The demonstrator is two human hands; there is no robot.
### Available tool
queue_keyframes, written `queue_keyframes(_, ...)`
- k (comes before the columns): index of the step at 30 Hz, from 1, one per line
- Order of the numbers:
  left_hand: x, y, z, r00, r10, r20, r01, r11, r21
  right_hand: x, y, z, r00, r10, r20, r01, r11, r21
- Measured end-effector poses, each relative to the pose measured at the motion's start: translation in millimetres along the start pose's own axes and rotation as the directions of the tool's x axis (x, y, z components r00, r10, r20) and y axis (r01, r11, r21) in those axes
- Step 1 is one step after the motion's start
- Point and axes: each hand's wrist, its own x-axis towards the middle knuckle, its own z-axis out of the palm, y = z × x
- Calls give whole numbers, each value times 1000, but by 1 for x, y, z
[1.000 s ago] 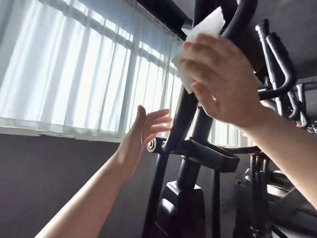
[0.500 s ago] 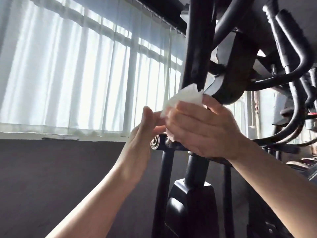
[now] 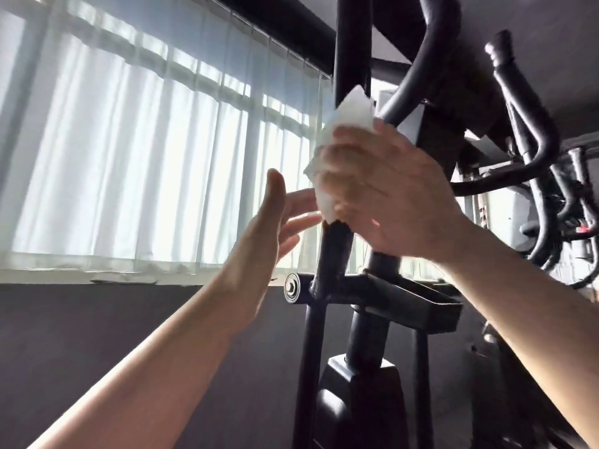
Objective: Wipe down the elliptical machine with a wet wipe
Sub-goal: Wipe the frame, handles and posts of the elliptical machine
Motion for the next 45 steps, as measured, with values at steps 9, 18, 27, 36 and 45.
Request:
queue_keyframes(9,17,40,7,990,-132,51,137,985,-101,43,8,0,890,449,74,-440,807,393)
queue_keyframes(18,32,14,-7,967,-101,232,154,962,-224,20,-2,7,947,321,9,-292,849,439)
queue_keyframes(27,45,36,-15,898,-386,209,427,881,-206,65,98,36,945,303,122,-320,781,537)
queue_keyframes(36,58,88,1,644,-765,14,736,614,-284,56,95,-1,951,-21,307,-144,852,503)
queue_keyframes(45,87,144,-1,599,-731,-327,712,673,-201,102,115,7,649,591,480,-742,351,572)
